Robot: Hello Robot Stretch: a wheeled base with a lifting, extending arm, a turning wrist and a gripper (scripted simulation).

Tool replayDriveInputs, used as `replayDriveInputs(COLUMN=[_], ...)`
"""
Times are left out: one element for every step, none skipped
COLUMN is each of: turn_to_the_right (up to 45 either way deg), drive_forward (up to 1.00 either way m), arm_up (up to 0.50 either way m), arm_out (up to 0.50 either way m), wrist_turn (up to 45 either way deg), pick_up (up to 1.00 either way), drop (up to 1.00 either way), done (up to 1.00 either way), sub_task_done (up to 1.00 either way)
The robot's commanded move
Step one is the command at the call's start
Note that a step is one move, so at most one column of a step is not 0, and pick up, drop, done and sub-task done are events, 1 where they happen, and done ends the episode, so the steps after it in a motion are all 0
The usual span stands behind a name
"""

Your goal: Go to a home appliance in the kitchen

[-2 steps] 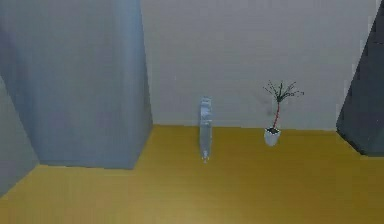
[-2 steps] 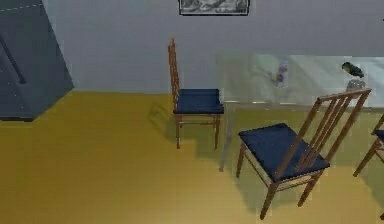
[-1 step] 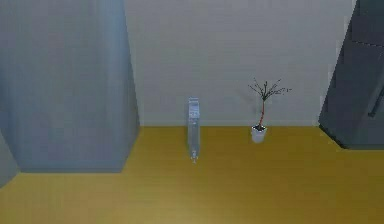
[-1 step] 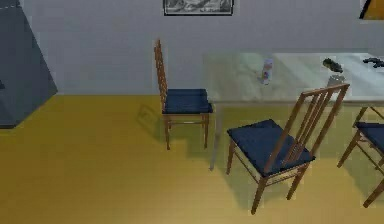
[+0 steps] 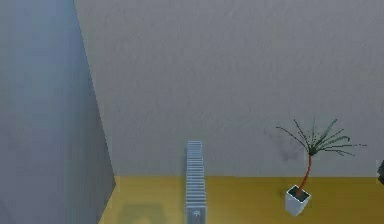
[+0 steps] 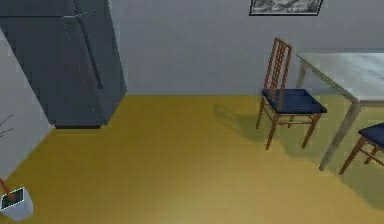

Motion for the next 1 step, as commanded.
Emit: replayDriveInputs(turn_to_the_right=[0.0], drive_forward=[0.05], arm_up=[0.00], arm_out=[0.00], wrist_turn=[0.0], pick_up=[0.00], drop=[0.00], done=[0.00], sub_task_done=[0.00])
